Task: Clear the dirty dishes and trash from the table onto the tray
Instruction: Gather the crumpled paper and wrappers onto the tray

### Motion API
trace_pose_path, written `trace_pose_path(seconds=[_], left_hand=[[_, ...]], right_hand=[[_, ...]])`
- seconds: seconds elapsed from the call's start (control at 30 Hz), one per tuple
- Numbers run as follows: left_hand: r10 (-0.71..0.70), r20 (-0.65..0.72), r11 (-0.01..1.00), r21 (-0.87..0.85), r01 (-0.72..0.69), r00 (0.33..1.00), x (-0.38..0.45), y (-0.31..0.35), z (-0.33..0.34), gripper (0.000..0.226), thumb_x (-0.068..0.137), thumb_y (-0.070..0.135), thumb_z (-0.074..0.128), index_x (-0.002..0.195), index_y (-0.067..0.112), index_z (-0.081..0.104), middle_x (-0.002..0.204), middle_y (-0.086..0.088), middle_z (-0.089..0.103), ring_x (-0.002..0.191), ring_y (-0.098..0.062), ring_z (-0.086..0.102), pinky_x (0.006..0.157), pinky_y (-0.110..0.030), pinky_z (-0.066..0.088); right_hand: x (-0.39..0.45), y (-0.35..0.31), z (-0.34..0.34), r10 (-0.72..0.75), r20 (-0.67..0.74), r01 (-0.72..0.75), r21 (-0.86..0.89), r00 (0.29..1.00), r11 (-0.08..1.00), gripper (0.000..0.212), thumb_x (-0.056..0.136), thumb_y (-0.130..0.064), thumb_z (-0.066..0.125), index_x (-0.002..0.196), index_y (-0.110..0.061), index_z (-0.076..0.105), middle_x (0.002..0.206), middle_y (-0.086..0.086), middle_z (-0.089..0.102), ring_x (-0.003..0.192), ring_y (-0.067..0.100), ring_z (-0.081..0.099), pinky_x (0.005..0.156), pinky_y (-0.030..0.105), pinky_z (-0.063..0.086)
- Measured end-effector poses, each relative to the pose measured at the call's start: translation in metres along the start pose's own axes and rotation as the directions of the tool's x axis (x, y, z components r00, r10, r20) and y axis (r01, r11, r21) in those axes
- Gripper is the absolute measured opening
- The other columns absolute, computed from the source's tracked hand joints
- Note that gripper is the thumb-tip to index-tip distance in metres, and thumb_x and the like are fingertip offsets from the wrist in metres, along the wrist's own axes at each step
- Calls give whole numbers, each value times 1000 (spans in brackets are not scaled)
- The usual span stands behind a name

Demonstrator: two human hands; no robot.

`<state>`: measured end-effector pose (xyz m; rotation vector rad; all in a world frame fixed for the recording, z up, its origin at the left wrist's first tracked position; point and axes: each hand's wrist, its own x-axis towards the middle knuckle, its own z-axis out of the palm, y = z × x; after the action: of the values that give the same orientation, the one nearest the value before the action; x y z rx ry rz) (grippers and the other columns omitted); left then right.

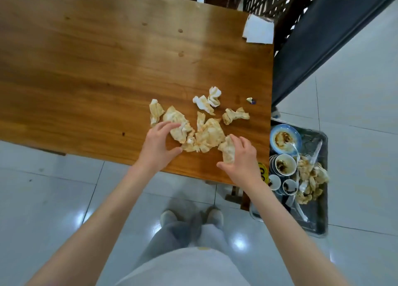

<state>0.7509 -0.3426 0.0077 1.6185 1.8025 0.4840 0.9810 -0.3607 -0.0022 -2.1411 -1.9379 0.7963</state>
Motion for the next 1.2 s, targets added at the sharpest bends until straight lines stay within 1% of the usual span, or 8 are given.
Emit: trace_pose_path(seconds=[0.17,0.37,0.47,0.63,0.8,0.93,1.07,1.2], left_hand=[[36,50,970,237,-47,998,28,-10,-1,81,67,42,80,137,36,39,151,-5,25,140,-28,17,111,-50,26],[50,182,921,373,-116,982,64,-12,7,79,69,49,75,138,38,36,151,-5,26,140,-28,17,113,-47,20],[35,225,909,397,-125,974,72,-11,11,73,70,40,76,134,34,42,148,-5,32,135,-26,27,110,-41,26],[94,182,952,272,-141,979,82,-16,15,43,76,9,73,115,22,59,124,-6,51,113,-23,45,88,-28,40],[192,136,949,227,-219,972,92,-16,6,35,81,-3,61,109,18,64,108,-7,56,103,-21,49,82,-25,43],[227,46,897,378,-228,973,103,-20,-8,32,80,6,64,108,22,65,113,-7,58,105,-25,48,86,-35,40],[17,91,876,479,-59,996,109,-37,-18,38,83,14,64,117,28,55,140,-11,36,127,-33,27,97,-47,36],[37,90,916,395,-69,995,109,-46,-19,36,83,-6,58,110,19,57,125,-15,44,112,-34,36,81,-31,42]], right_hand=[[12,-14,24,113,42,-109,-79,993,991,88,75,-34,75,144,-20,24,143,9,33,129,28,31,100,38,39],[33,-7,31,127,9,-126,-81,992,989,38,85,-5,58,121,-16,51,118,6,50,110,23,47,87,30,44],[45,-7,22,140,-36,-140,-1,989,990,28,86,4,48,105,-14,59,100,4,58,96,21,55,75,30,49],[70,-31,14,28,-265,0,105,964,994,24,84,-3,60,106,-15,62,96,-2,61,94,15,58,74,23,50],[81,-57,38,64,26,-62,-64,998,996,57,75,-42,73,123,-23,47,123,-1,46,114,17,44,83,26,48],[86,-65,49,126,5,-124,-139,992,982,50,80,-15,69,124,-19,46,131,5,39,115,23,46,86,26,48],[92,-67,40,165,-44,-167,-34,985,985,30,83,3,58,106,-15,57,118,6,49,98,21,54,76,24,49],[89,-63,24,197,-209,-190,53,958,980,19,80,4,59,93,-10,57,102,6,52,87,20,54,66,23,45]])
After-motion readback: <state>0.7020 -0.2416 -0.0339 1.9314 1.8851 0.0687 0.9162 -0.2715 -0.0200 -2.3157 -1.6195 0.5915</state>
